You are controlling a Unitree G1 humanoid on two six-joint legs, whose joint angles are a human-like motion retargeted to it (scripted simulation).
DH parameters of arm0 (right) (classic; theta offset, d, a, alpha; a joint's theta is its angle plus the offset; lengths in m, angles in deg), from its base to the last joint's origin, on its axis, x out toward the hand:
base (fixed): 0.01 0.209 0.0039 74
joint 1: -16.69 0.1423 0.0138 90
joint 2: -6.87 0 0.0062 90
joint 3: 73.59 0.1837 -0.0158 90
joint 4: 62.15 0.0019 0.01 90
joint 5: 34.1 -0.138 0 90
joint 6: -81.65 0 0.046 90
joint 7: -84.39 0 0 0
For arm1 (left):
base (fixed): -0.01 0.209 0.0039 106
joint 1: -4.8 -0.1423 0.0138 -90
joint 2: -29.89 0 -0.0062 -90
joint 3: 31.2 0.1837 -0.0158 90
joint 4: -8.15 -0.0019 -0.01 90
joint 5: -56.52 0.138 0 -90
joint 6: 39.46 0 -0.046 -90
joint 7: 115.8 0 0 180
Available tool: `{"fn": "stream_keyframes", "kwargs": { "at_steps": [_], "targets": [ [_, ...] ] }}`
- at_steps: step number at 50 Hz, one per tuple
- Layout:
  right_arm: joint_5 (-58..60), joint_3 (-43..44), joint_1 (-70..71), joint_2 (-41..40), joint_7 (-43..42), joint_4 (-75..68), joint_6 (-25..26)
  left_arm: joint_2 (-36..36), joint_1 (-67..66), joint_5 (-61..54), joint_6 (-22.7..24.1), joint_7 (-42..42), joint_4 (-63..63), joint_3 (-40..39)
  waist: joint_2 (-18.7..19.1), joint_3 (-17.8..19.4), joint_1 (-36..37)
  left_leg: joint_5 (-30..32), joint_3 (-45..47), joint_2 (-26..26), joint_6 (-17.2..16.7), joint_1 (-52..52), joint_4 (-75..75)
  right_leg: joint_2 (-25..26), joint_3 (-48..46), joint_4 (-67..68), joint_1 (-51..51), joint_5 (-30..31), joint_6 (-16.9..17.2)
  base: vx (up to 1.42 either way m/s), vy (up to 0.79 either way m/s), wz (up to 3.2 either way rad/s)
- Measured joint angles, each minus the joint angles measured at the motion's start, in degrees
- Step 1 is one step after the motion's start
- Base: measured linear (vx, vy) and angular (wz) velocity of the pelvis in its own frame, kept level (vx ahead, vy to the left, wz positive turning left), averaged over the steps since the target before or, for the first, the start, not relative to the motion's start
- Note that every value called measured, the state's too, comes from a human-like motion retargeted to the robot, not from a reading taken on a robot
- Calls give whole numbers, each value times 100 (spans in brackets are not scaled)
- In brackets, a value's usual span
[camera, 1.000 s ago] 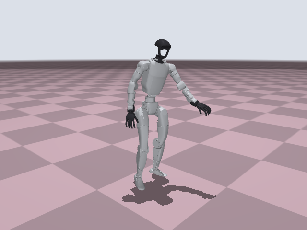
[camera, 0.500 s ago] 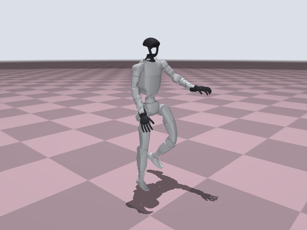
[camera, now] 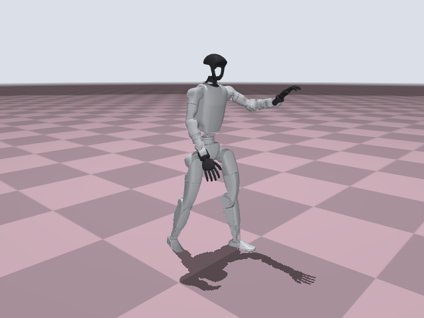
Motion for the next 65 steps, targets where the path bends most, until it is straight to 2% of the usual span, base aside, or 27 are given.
{"fn": "stream_keyframes", "kwargs": {
  "at_steps": [3, 6, 8, 11, 12, 15, 19, 22, 25, 28, 30, 33, 35, 38, 42, 47, 52, 53, 55, 58, 62, 65],
  "targets": [
    [96, 72, -435, -119, -50, -171, -10, -439, -33, 45, 78, 229, -1097, 534, -150, 19, -111, -253, -108, -83, 52, 209, 211, -136, -114, 758, -69, 160, -300, 51, 30, 28],
    [25, 123, -843, -197, -10, -250, -104, -914, -215, 100, 159, 558, -2379, 1149, -177, 156, -296, -624, -269, -57, 10, 495, 470, -170, -159, 2067, -409, 491, -993, 46, 29, 40],
    [-47, 172, -1068, -217, 46, -213, -182, -1183, -423, 178, 167, 746, -3103, 1424, -176, 228, -429, -787, -343, -9, -26, 639, 587, -157, -154, 3151, -885, 478, -1448, 40, 23, 30],
    [-51, 300, -1329, -211, 42, -46, -303, -1441, -840, 369, 125, 813, -3743, 1483, -209, 266, -621, -1002, -405, 41, -54, 719, 726, -190, -286, 4457, -1709, 69, -1711, 36, 18, 18],
    [-38, 363, -1393, -201, 34, 12, -331, -1508, -975, 459, 93, 810, -3867, 1450, -205, 284, -677, -1050, -425, 50, -56, 740, 749, -182, -344, 4676, -1921, -77, -1820, 33, 17, 19],
    [-7, 524, -1568, -167, -49, 183, -427, -1691, -1341, 644, 54, 738, -4075, 1331, -189, 318, -806, -1200, -495, 74, -60, 779, 825, -155, -586, 4862, -2465, -184, -1869, 32, 12, 22],
    [-147, 655, -1763, -141, -200, 366, -526, -1893, -1601, 586, 106, 630, -4193, 1376, -164, 351, -896, -1351, -642, 43, -78, 803, 875, 14, -736, 4037, -2918, -107, -1725, 30, 8, 35],
    [-241, 774, -1872, -151, -299, 504, -541, -1997, -1642, 439, 185, 539, -4217, 1428, -168, 426, -965, -1475, -832, -29, -136, 837, 900, 131, -728, 2923, -3031, 211, -1441, 31, 3, 66],
    [-228, 897, -1962, -179, -394, 616, -502, -2081, -1640, 244, 279, 392, -4196, 1467, -218, 522, -1096, -1623, -1135, -179, -186, 899, 922, 211, -468, 1442, -2920, 906, -1032, 35, -2, 102],
    [-136, 944, -2016, -196, -458, 654, -443, -2150, -1646, 105, 381, 232, -4147, 1548, -309, 639, -1267, -1815, -1526, -392, -202, 1084, 928, 203, 175, -86, -2552, 1450, -480, 42, -9, 127],
    [-72, 932, -2036, -194, -444, 634, -426, -2170, -1678, 95, 457, 174, -4066, 1613, -365, 684, -1351, -1947, -1780, -528, -189, 1254, 919, 134, 622, -739, -2305, 1634, -114, 48, -14, 121],
    [-31, 911, -2060, -157, -361, 528, -411, -2131, -1816, 129, 583, 131, -3738, 1641, -342, 592, -1336, -2102, -2079, -634, -157, 1461, 912, 32, 868, -1014, -2061, 2075, 166, 50, -17, 90],
    [-35, 942, -1994, -124, -305, 375, -386, -2037, -1919, 162, 664, 129, -3371, 1515, -248, 495, -1239, -2167, -2219, -626, -148, 1524, 980, -13, 725, -1056, -1904, 2255, 190, 48, -20, 59],
    [-124, 1078, -1832, -55, -281, 61, -308, -1831, -2127, 173, 755, 177, -2570, 1127, -37, 343, -990, -2086, -2301, -557, -90, 1398, 1446, -40, 426, -1004, -1675, 1992, 153, 45, -20, 47],
    [-553, 1310, -1614, 139, -356, -263, -143, -1404, -2316, -38, 769, 246, -1100, 768, 121, 186, -637, -1820, -2119, -559, 80, 596, 3058, -221, 115, -792, -1446, 1578, 136, 38, -19, 71],
    [-1121, 1341, -1358, 536, -457, -370, 44, -665, -1981, -225, 674, 147, 686, 604, 93, 53, -295, -2340, -1102, -402, 250, -577, 4989, -579, -432, -801, -1073, 1243, 3, 29, -13, 104],
    [-1188, 1098, -827, 972, -295, -404, 213, 91, -1355, -315, 542, 194, 2124, 282, 81, -52, -64, -2748, -112, -28, 291, -1217, 5585, -659, -941, -815, -814, 1062, 16, 25, -9, 87],
    [-1268, 1050, -684, 1040, -184, -381, 231, 96, -1270, -848, 761, 289, 2446, 139, 76, -57, -36, -2776, -5, 31, 271, -1313, 5593, -655, -1024, -766, -794, 1016, 24, 25, -7, 72],
    [-1178, 1036, -491, 1199, -200, -269, 237, 601, -962, -53, 291, 95, 2652, 18, 70, -83, -2, -2783, 215, 142, 239, -1449, 5503, -654, -1182, -673, -750, 917, 42, 26, -6, 67],
    [-1238, 1141, -335, 1227, -212, -43, 211, 888, -605, 85, 117, -41, 2884, -189, -28, -129, 70, -2743, 648, 279, 191, -1406, 5004, -662, -1404, -609, -605, 787, 56, 28, -4, 58],
    [-1395, 1341, -109, 1127, -242, 267, 190, 1145, -113, 136, -87, -178, 2865, -398, -198, -166, 146, -2557, 1552, 269, 96, -985, 3463, -666, -1687, -596, -432, 640, 130, 31, 0, 50],
    [-1410, 1441, -105, 949, -237, 498, 152, 1213, 185, 115, -151, -284, 2636, -364, -295, -251, 213, -2003, 2334, 63, -7, -465, 1739, -603, -1890, -559, -302, 517, 192, 36, 6, 41]
  ]
}}
